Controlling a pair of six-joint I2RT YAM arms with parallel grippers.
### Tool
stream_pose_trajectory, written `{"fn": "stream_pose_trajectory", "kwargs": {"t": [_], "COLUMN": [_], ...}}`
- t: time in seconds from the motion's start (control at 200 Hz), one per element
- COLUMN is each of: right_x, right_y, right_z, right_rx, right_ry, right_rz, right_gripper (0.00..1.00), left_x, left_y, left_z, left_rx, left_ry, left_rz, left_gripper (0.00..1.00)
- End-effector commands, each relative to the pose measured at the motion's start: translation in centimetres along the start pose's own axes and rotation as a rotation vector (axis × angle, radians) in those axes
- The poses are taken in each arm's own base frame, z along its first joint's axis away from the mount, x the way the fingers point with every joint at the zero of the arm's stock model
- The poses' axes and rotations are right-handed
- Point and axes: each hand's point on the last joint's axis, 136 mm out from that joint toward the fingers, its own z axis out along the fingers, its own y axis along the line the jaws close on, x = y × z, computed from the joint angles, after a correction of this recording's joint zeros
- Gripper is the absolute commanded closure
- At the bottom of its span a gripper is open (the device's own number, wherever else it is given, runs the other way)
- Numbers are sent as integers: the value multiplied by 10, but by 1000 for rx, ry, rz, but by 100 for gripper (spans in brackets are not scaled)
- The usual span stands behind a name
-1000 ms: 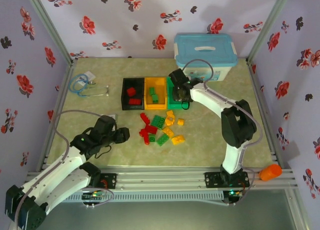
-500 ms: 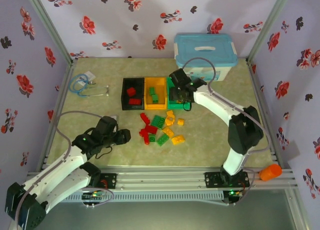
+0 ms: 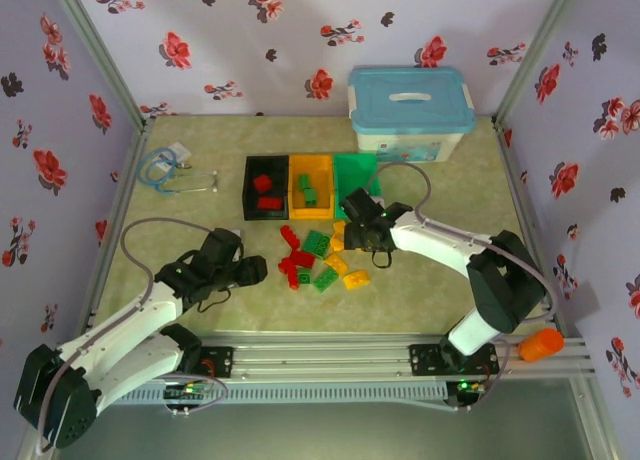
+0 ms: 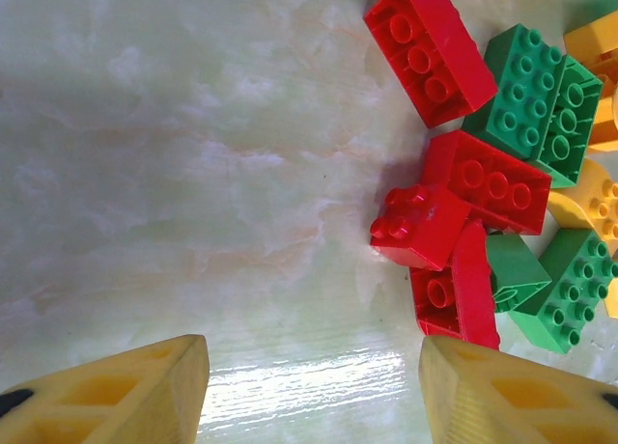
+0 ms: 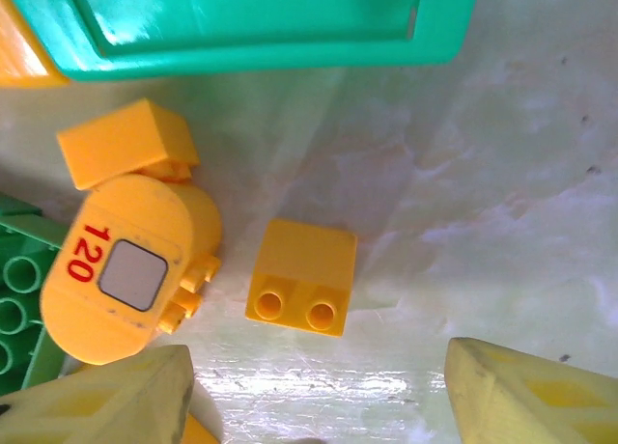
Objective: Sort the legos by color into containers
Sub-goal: Pick up the lego from the center of the table.
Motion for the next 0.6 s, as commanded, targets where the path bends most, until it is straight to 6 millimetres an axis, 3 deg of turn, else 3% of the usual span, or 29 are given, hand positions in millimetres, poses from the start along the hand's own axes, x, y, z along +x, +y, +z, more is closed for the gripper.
{"fn": "stream_pose_trajectory", "kwargs": {"t": [0.0,0.415,0.595], "right_x": [1,6,2], "right_y": [10,2,3], "right_z": [12,46,41], "right_rx": [-35,59,58], "right_ry": [-2,39,42], "right_rz": [46,17,13], "right_gripper": [33,50,72], "left_x": [-2,3,1], "left_y": [-5,-1,-2], "left_z": [1,-1,-1], "left_rx": [21,17,19], "left_ry": [-6,-5,-6], "left_rz": [-11,-16,-13], "left_gripper": [41,41,41]}}
